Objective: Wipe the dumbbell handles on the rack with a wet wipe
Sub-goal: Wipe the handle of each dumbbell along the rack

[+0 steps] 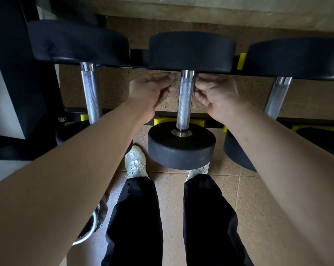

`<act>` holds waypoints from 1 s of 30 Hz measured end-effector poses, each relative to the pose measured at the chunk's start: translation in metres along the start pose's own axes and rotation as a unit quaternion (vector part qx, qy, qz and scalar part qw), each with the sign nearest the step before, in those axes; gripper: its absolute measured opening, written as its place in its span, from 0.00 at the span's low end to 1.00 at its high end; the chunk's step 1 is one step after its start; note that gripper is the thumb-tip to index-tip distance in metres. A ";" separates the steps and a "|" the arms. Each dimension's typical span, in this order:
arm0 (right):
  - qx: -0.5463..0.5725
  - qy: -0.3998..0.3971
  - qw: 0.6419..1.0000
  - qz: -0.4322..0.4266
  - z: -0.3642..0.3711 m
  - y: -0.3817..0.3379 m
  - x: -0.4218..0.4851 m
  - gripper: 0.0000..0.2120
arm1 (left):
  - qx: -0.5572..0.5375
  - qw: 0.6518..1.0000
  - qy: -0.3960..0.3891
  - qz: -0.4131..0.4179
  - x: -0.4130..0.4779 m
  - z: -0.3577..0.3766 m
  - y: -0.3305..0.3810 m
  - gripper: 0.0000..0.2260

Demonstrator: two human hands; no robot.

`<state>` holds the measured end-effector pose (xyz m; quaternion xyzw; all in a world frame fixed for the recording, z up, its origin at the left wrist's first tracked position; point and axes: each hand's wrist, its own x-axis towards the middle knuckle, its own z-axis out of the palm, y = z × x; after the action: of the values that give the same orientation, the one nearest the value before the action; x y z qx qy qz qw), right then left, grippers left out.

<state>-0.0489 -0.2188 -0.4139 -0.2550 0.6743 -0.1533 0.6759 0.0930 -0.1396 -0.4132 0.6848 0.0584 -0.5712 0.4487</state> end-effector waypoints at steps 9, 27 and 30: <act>0.097 -0.023 0.994 0.050 -0.022 0.003 -0.005 0.04 | -0.045 0.998 0.035 -0.001 -0.011 0.030 -0.004 0.06; -0.093 -0.085 0.992 0.005 -0.047 0.022 -0.032 0.06 | 0.150 0.989 -0.007 -0.007 -0.017 0.009 -0.016 0.09; -0.152 -0.089 0.984 -0.011 -0.033 0.034 -0.027 0.08 | 0.251 0.966 -0.059 0.010 -0.023 -0.020 -0.018 0.04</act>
<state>-0.0870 -0.1803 -0.4086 -0.3752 0.6242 -0.0332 0.6845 0.0888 -0.1054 -0.4054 0.7413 -0.1204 -0.6024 0.2704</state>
